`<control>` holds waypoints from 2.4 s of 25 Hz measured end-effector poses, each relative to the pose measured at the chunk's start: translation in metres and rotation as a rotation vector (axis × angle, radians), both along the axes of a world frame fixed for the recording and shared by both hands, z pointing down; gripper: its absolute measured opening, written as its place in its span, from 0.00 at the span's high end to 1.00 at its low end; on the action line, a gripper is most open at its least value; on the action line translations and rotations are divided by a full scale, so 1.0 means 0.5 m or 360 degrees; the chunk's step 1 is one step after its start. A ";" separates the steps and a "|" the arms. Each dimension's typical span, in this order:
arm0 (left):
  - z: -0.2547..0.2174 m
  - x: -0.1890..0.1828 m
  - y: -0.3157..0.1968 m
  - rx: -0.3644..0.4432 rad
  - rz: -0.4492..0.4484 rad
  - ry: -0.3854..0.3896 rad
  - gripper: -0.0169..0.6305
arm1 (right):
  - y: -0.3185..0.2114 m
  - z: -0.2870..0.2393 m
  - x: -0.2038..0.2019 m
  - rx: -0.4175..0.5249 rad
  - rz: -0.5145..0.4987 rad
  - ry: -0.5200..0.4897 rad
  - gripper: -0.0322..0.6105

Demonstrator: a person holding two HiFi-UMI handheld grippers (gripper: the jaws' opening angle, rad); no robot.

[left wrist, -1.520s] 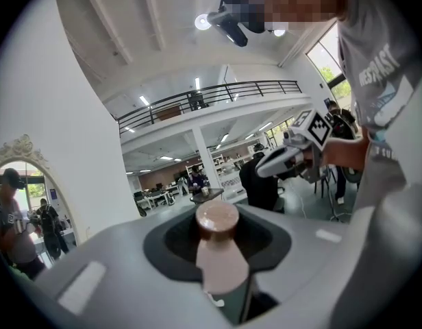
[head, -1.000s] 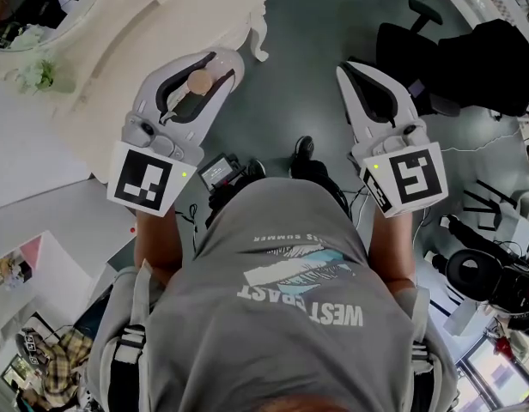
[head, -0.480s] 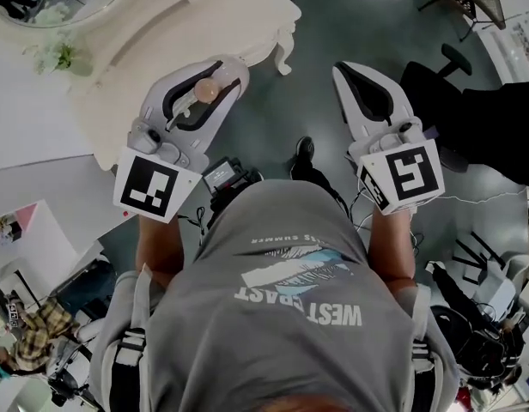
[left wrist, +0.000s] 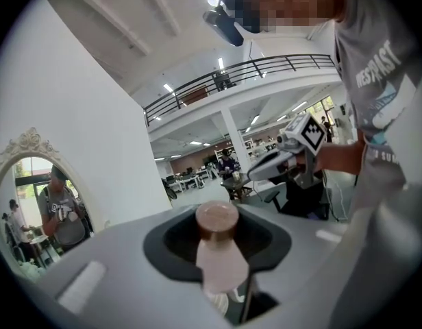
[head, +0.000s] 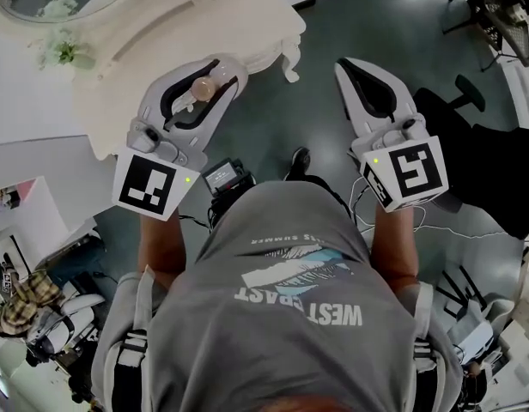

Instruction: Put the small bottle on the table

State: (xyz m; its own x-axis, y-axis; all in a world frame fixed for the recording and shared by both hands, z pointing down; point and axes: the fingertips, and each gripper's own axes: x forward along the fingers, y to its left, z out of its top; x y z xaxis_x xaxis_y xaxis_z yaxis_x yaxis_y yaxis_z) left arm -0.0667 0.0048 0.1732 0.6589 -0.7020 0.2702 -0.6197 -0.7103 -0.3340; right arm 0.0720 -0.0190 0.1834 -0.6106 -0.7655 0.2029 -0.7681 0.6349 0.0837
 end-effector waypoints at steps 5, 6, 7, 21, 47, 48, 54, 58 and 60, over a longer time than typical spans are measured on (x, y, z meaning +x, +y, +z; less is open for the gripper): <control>-0.001 0.057 -0.041 -0.0003 -0.0067 -0.0007 0.80 | -0.047 0.006 0.061 0.0000 -0.0060 -0.0032 0.95; -0.002 0.065 -0.048 -0.0005 -0.0077 -0.0008 0.80 | -0.054 0.007 0.070 0.0000 -0.0071 -0.0037 0.95; -0.002 0.072 -0.056 -0.0007 -0.0087 -0.0010 0.80 | -0.062 0.007 0.078 0.0000 -0.0080 -0.0039 0.95; 0.050 0.086 -0.197 -0.0043 -0.0054 0.0002 0.80 | -0.155 0.063 0.103 -0.0091 -0.0024 0.0013 0.95; 0.210 0.009 -0.539 -0.0246 -0.0012 0.0036 0.80 | -0.404 0.203 0.024 -0.0364 0.0046 0.0141 0.95; 0.217 0.007 -0.546 -0.0255 -0.0014 0.0045 0.80 | -0.409 0.207 0.021 -0.0372 0.0043 0.0147 0.95; 0.272 -0.011 -0.606 -0.0290 -0.0025 0.0082 0.80 | -0.452 0.243 -0.002 -0.0425 0.0033 0.0158 0.95; 0.319 -0.023 -0.647 -0.0347 -0.0044 0.0079 0.80 | -0.480 0.276 -0.008 -0.0478 0.0031 0.0174 0.95; 0.343 -0.029 -0.657 -0.0374 -0.0052 0.0082 0.80 | -0.485 0.292 -0.011 -0.0501 0.0033 0.0181 0.95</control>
State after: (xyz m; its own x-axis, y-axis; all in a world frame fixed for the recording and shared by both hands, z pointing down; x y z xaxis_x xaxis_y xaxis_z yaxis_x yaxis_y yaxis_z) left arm -0.0810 -0.3236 0.3446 0.6542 -0.6446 0.3956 -0.6553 -0.7443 -0.1292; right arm 0.0664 -0.2613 0.3296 -0.5557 -0.6663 0.4972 -0.7780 0.6277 -0.0282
